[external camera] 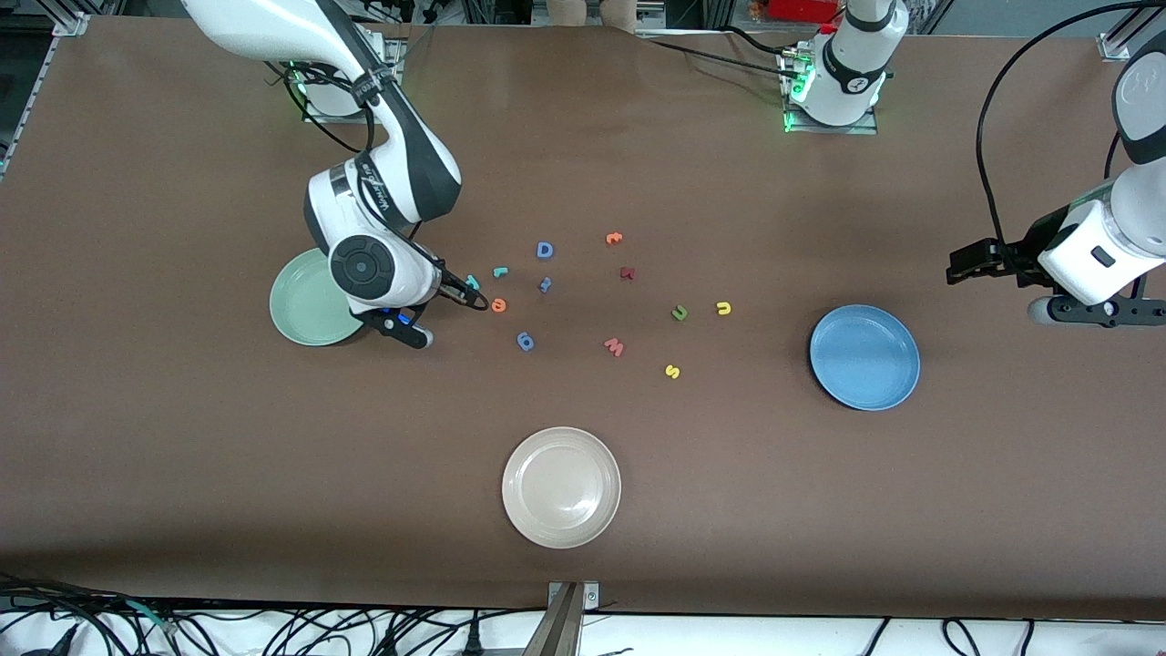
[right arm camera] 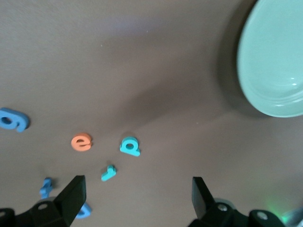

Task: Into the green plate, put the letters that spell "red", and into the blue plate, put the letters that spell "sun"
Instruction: 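Move the right gripper over the teal letter a among the letters, then lower the right gripper and grasp the teal letter a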

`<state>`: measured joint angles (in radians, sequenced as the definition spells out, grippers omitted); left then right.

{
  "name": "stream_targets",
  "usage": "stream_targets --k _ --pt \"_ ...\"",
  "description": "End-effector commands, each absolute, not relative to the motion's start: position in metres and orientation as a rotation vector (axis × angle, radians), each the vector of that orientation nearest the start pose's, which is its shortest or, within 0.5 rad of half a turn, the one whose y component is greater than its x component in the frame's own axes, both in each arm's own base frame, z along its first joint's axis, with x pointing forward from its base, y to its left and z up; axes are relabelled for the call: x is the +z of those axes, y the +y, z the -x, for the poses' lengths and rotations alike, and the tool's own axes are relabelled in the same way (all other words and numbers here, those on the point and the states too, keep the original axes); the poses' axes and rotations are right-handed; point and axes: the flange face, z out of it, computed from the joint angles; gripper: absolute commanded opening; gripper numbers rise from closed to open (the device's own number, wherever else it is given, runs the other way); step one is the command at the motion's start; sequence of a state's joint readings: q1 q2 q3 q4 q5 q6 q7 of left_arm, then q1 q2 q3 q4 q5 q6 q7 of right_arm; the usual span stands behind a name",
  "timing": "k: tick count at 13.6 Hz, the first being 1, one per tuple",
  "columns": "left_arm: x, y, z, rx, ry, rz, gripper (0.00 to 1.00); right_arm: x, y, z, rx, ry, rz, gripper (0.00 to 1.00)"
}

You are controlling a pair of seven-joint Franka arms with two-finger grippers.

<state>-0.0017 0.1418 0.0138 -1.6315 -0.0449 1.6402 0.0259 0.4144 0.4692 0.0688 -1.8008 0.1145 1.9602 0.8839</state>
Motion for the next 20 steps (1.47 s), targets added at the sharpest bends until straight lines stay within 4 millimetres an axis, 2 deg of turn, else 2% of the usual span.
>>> stream_targets --k 1,6,9,15,18,19,20 --pt "0.524 0.002 -0.595 0.206 0.047 3.194 1.00 0.236 0.282 -0.518 0.516 0.711 3.097 0.99" --pt "0.524 0.002 -0.595 0.206 0.045 3.194 1.00 0.208 0.275 -0.493 0.625 0.734 3.091 0.99" --pt "0.521 -0.001 -0.596 0.216 0.052 3.193 1.00 0.198 0.278 -0.496 0.602 0.780 3.044 0.99" --pt "0.519 -0.001 -0.597 0.220 0.054 3.193 1.00 0.162 0.292 -0.496 0.516 0.818 2.990 0.99" --pt "0.519 -0.002 -0.597 0.221 0.057 3.193 1.00 0.161 0.299 -0.492 0.523 0.805 2.989 0.99" --pt "0.519 -0.004 -0.597 0.221 0.064 3.191 1.00 0.161 0.299 -0.490 0.527 0.803 2.991 0.91" --pt "0.519 -0.005 -0.597 0.221 0.064 3.193 1.00 0.161 0.298 -0.490 0.525 0.805 2.990 0.76"
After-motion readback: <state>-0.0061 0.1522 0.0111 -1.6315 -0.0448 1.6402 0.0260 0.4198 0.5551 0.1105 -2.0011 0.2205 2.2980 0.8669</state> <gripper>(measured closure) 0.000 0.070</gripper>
